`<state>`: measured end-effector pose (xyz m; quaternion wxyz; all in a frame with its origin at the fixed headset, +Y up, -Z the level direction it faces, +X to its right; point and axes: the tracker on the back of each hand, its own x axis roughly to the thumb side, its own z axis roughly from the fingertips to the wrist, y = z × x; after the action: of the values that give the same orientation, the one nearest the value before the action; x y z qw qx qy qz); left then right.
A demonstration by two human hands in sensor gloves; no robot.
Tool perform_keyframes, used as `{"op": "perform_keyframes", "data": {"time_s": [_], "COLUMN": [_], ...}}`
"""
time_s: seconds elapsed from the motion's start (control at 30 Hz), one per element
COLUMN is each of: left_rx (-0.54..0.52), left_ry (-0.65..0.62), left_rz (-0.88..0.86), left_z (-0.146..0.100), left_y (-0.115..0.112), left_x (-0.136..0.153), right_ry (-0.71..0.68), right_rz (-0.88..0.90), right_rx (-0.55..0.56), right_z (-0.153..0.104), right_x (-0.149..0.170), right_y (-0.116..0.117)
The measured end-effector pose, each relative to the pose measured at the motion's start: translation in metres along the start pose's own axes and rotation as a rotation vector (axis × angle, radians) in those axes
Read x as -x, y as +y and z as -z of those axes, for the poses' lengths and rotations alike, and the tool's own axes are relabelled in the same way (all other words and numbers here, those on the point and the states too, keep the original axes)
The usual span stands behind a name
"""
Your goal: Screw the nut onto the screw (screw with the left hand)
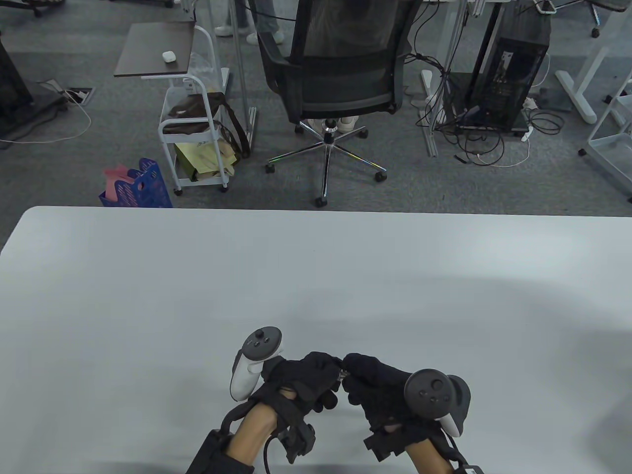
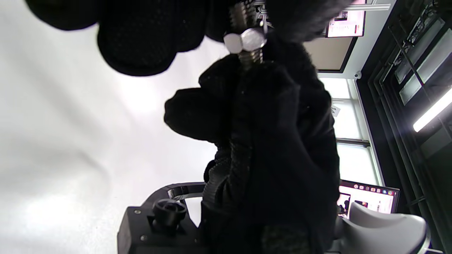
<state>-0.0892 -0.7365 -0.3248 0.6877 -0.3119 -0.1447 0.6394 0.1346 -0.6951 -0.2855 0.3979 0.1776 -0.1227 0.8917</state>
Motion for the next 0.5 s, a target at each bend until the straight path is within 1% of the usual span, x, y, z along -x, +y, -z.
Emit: {"op": "perform_keyframes", "data": {"time_s": [0.03, 0.1, 0.17, 0.27, 0.33, 0.37, 0.4, 0.47, 0.5], "left_rx": [-0.038, -0.064, -0.029, 0.003, 0.018, 0.02, -0.008, -0.039, -0.037], "left_ry": [0.026, 0.031, 0.02, 0.008, 0.001, 0.001, 0.014, 0.017, 0.015], "left_rz": [0.011, 0.035, 0.011, 0.041, 0.019, 0.008, -0.008, 0.015, 0.023], "left_z": [-0.0007, 0.0002, 0.0008, 0.0004, 0.001, 0.0009, -0.0001, 0.0003, 0.001], "left_y": [0.0001, 0.0008, -0.0005, -0.0006, -0.0004, -0.0004, -0.0009, -0.0011, -0.0014], "left_x": [0.0021, 0.0035, 0.0011, -0.0024, -0.0011, 0.0004, 0.002, 0.0026, 0.0019], "right_ry": [-0.002, 0.0, 0.0, -0.005, -0.012, -0.014, -0.012, -0.008, -0.008], "right_rz": [0.0, 0.01, 0.002, -0.001, -0.009, -0.01, -0.003, 0.005, -0.002], "right_rx": [0.004, 0.006, 0.002, 0.001, 0.007, 0.012, 0.005, 0.004, 0.006], "right_z": [-0.0003, -0.0004, -0.0003, -0.0005, -0.0006, -0.0007, -0.0008, -0.0009, -0.0008], "right_x": [0.0001, 0.0, 0.0, -0.0012, -0.002, -0.0018, -0.0008, -0.0005, -0.001], "right_y": [-0.0001, -0.0001, 0.0, -0.0002, -0.0011, -0.0012, -0.0006, 0.0, 0.0001]}}
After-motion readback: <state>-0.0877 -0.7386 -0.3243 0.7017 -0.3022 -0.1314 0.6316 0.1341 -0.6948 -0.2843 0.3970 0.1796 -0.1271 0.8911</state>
